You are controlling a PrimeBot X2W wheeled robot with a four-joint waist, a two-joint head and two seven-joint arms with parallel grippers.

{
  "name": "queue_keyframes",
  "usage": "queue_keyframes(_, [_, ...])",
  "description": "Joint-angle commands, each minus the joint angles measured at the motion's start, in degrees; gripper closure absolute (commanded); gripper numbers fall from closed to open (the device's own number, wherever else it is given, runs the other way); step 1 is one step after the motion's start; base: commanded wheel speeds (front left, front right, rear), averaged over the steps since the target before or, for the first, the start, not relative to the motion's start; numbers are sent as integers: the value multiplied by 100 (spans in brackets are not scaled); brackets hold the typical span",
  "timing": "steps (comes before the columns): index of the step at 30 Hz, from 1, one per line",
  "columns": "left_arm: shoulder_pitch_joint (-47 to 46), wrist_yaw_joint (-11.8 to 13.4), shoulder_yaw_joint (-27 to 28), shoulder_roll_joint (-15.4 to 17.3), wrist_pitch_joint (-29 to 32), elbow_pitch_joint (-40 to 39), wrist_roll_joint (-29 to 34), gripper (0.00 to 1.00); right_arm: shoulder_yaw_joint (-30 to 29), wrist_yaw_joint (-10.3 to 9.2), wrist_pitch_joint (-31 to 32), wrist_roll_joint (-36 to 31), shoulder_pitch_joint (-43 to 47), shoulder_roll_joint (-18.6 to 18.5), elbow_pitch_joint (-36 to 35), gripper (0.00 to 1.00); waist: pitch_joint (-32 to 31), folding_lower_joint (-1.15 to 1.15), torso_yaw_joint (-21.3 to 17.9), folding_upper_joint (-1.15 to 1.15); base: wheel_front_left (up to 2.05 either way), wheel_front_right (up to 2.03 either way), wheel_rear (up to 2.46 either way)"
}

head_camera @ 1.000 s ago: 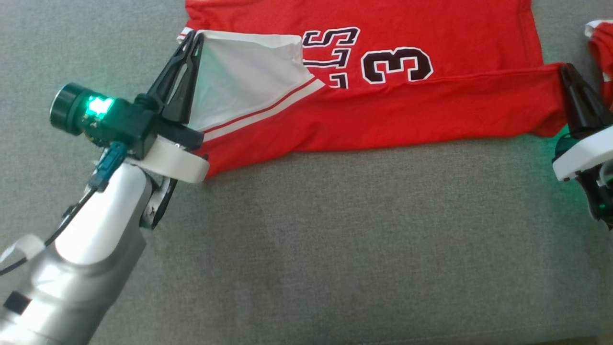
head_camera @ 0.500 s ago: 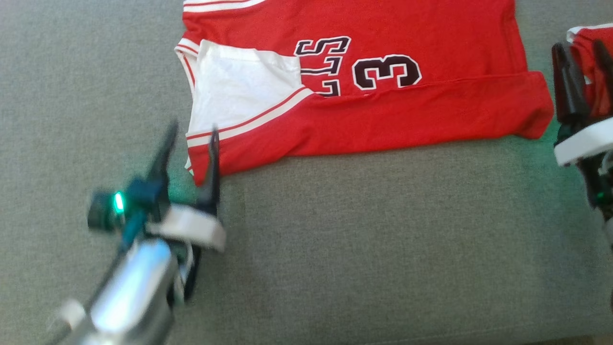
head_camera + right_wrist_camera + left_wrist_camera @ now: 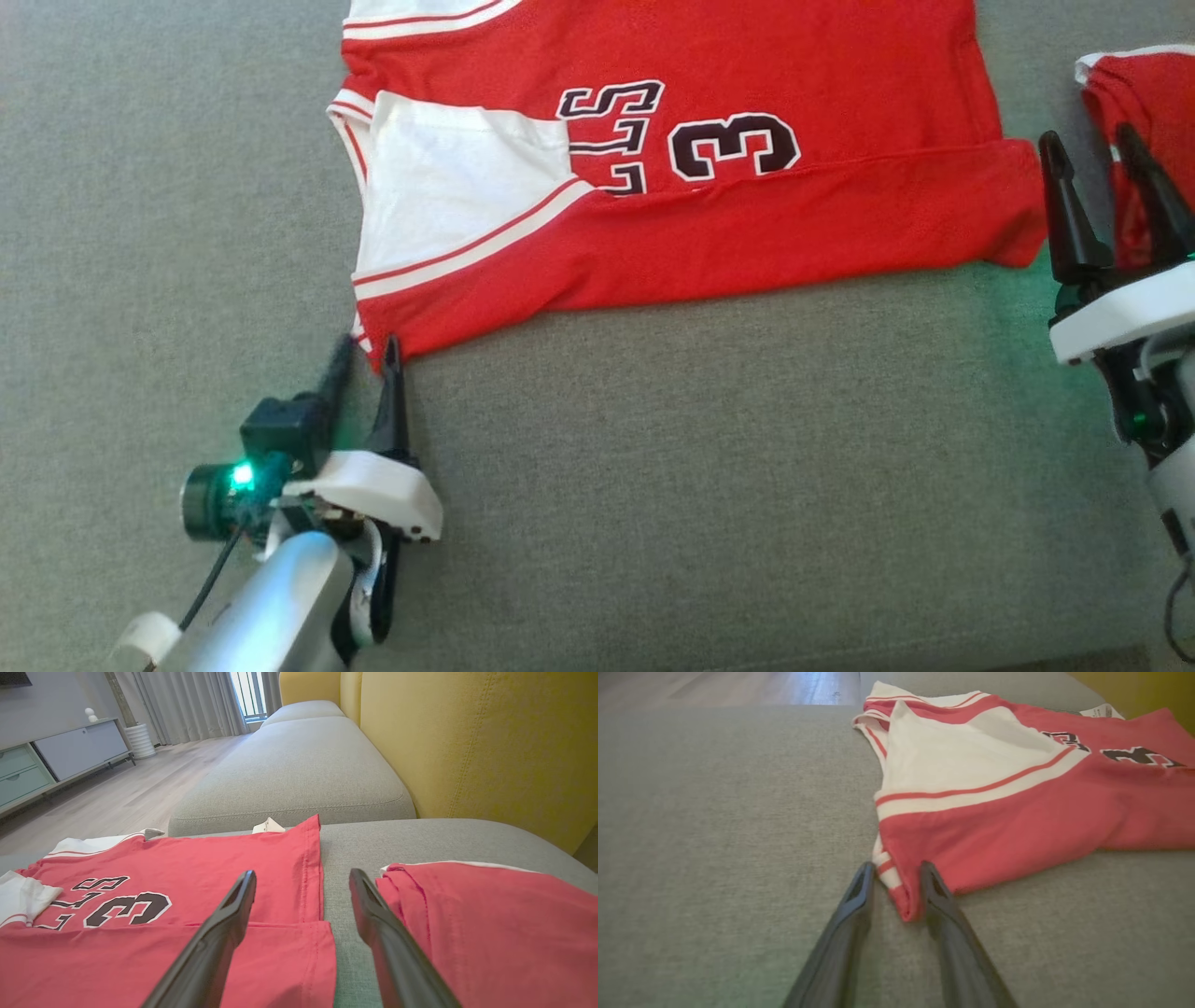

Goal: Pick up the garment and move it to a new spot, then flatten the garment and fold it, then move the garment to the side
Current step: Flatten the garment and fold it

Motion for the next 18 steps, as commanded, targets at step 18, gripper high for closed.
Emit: queue_keyframes(18, [246,-92,427,385,39,-722,-304,100,483,-5,549,817,193,92,705,0,-224,1,115,0,0,0,0])
